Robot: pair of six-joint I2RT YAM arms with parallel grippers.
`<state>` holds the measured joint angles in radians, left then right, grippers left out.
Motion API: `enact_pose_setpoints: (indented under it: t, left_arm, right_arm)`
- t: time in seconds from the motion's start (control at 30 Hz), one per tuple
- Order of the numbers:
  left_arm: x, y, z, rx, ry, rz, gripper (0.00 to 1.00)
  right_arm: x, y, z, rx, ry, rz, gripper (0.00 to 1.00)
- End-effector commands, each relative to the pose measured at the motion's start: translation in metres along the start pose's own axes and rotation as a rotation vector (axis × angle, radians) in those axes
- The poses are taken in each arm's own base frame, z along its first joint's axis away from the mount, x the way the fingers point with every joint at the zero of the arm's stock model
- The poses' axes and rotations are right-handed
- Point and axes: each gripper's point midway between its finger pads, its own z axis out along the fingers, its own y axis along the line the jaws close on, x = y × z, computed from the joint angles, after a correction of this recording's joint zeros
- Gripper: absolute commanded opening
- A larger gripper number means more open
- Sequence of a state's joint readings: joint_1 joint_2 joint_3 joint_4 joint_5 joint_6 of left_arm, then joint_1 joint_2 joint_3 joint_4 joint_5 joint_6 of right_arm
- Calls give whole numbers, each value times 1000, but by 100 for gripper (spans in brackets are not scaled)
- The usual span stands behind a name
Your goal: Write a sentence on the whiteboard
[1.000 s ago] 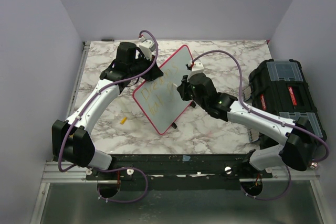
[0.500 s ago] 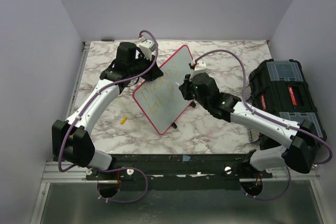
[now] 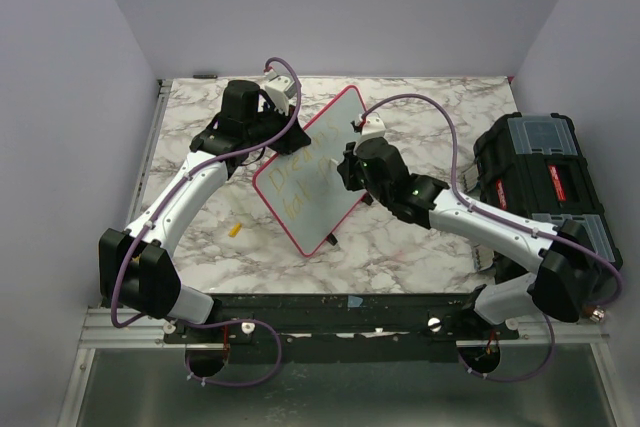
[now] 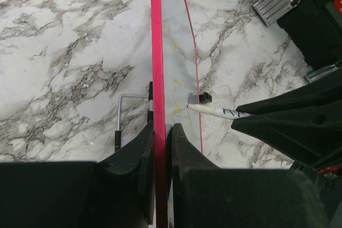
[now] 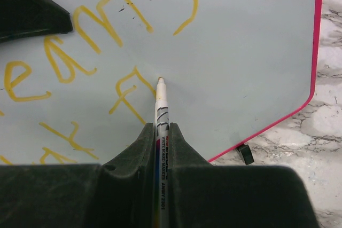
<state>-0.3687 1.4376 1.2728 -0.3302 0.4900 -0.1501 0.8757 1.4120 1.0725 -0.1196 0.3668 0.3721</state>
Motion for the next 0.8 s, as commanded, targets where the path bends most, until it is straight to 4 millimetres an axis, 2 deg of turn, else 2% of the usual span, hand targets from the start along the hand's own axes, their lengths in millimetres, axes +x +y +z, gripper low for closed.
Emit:
enact_pose_setpoints:
  t: [0.0,0.23,0.47,0.6,0.77]
  left_arm:
    - [32,7,8,-9,88,94,0]
    - [32,7,8,-11,88,95,0]
    - [32,7,7,-11,85,96,0]
    - [31,7,7,-11,83,97,0]
    - [32,6,7,-11,85,95,0]
  right_arm:
    - [-9,1,4,6,-28,0,1]
    - [10,-1,3,-3,11,8,1]
    - [19,-5,0,3,31,12,1]
    - [17,-6,-4,6,29,17,1]
    - [5,-7,-12,3,-2,22,1]
